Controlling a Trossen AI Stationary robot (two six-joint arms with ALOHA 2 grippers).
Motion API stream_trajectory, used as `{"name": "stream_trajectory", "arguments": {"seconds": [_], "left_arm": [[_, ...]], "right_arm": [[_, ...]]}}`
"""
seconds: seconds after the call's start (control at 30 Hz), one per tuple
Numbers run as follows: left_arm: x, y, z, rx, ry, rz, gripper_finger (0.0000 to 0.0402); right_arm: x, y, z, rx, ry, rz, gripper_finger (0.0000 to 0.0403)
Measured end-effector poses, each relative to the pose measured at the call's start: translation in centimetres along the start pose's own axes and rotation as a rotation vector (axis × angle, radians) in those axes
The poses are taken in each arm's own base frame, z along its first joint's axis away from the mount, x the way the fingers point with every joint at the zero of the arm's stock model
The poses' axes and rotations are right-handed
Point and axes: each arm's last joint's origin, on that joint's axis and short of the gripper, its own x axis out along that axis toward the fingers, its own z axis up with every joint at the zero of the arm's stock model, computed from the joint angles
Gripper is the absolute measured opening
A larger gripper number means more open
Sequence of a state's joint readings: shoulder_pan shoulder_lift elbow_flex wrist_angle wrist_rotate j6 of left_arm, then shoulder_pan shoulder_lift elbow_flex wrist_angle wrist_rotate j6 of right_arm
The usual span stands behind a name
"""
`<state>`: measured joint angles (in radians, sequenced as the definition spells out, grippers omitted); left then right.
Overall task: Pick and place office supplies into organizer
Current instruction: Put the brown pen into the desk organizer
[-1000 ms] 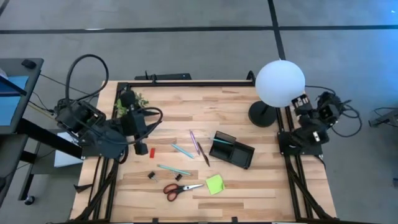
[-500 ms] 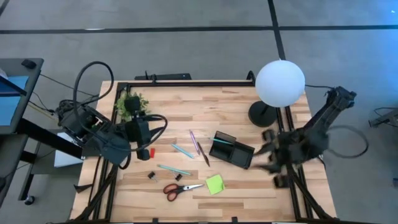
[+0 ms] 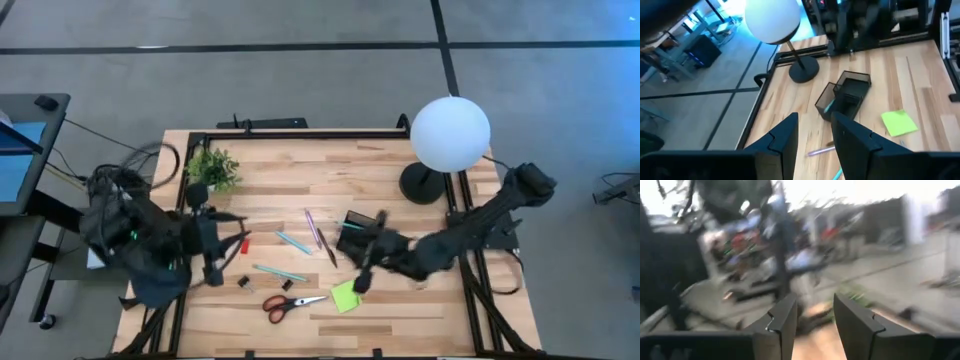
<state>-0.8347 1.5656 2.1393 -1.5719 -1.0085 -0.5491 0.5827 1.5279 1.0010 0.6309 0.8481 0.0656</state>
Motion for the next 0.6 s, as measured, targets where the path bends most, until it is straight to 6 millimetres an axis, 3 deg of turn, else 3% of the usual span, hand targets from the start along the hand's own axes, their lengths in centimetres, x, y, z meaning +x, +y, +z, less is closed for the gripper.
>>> {"name": "stream_trajectory", "arguments": {"seconds": [0.13, 0.37, 0.6], "left_arm": [[-0.3, -2.1, -1.8, 0.037, -0.002, -0.003, 0.0114], [0.6, -4.3, -4.7, 0.092, -0.02, 0.073, 0.0114], [0.3, -2.4, -6.0, -0.043, -0.049, 0.099, 0.0114]], "right_arm": [[2.1, 0.6, -4.4, 0.073, 0.133, 0.13, 0.0124], [4.5, 0.5, -11.0, 0.05, 0.199, 0.056, 0.0124], [7.1, -0.1, -16.7, 0.055, 0.263, -0.017, 0.0124]]}}
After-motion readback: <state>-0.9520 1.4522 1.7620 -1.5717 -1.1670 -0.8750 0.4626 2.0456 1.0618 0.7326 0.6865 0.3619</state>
